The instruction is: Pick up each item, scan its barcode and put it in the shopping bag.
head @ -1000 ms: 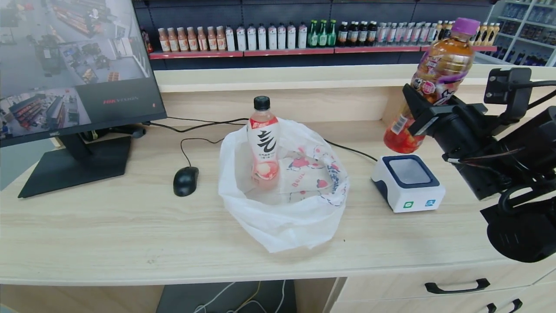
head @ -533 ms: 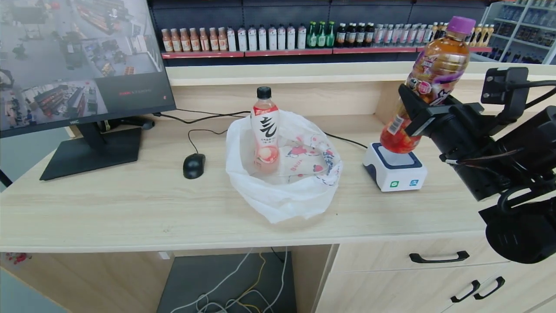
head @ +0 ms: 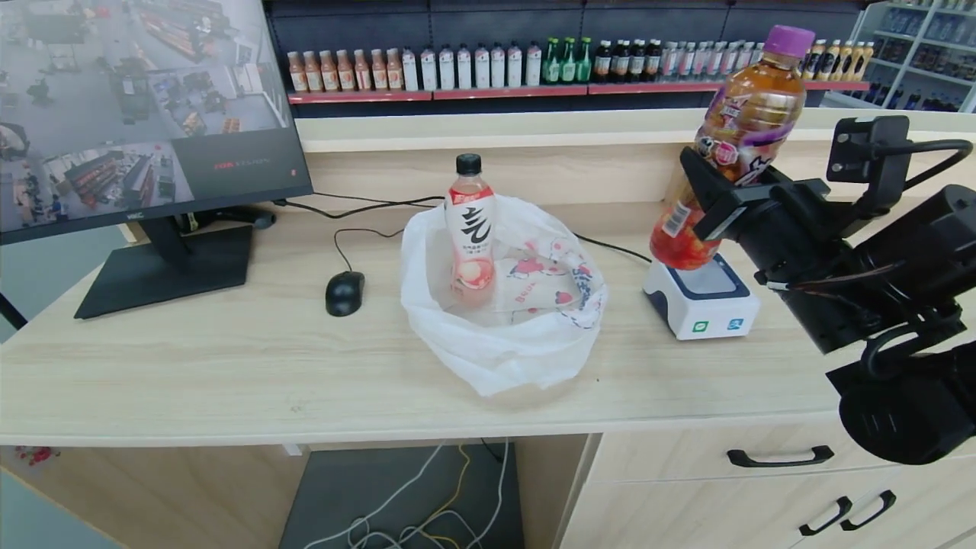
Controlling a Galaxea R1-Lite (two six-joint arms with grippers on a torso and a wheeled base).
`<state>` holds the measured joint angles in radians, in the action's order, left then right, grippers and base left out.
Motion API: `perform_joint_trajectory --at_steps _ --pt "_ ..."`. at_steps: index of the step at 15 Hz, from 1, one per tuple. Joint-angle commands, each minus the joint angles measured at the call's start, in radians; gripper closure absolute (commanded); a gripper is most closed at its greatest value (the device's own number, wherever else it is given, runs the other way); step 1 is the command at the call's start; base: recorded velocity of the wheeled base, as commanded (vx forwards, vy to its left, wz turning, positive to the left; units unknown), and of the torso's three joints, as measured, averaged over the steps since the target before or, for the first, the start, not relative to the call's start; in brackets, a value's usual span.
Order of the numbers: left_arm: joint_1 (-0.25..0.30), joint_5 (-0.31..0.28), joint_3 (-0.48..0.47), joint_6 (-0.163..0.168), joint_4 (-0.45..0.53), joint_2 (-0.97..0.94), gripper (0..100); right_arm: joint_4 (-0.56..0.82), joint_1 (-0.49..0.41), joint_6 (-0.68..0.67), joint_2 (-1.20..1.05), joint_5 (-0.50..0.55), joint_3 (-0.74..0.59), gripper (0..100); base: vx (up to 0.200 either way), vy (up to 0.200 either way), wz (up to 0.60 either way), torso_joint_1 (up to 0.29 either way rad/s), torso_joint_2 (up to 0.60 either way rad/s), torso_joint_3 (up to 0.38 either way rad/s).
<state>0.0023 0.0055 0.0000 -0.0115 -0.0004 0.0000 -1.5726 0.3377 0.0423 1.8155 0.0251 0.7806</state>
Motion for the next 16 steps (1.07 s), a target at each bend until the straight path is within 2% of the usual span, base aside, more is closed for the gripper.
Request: perform_joint_trajectory --at_steps 1,6,16 --pt "-0.001 0.001 0.000 -0.001 0.000 0.000 0 0.002 0.009 0.001 0.018 0.003 0.008 100 0.000 0.200 0.00 -0.002 0.00 0.002" --pt "-0.001 0.001 0.000 0.001 0.000 0.000 0 0.002 0.027 0.014 0.034 0.001 0.015 100 0.000 0.200 0.00 0.006 0.00 0.001" --pt "-0.001 0.001 0.000 0.001 0.000 0.000 0 0.002 0.027 0.010 0.159 -0.001 0.080 100 0.000 0.000 0.00 0.000 0.00 0.000"
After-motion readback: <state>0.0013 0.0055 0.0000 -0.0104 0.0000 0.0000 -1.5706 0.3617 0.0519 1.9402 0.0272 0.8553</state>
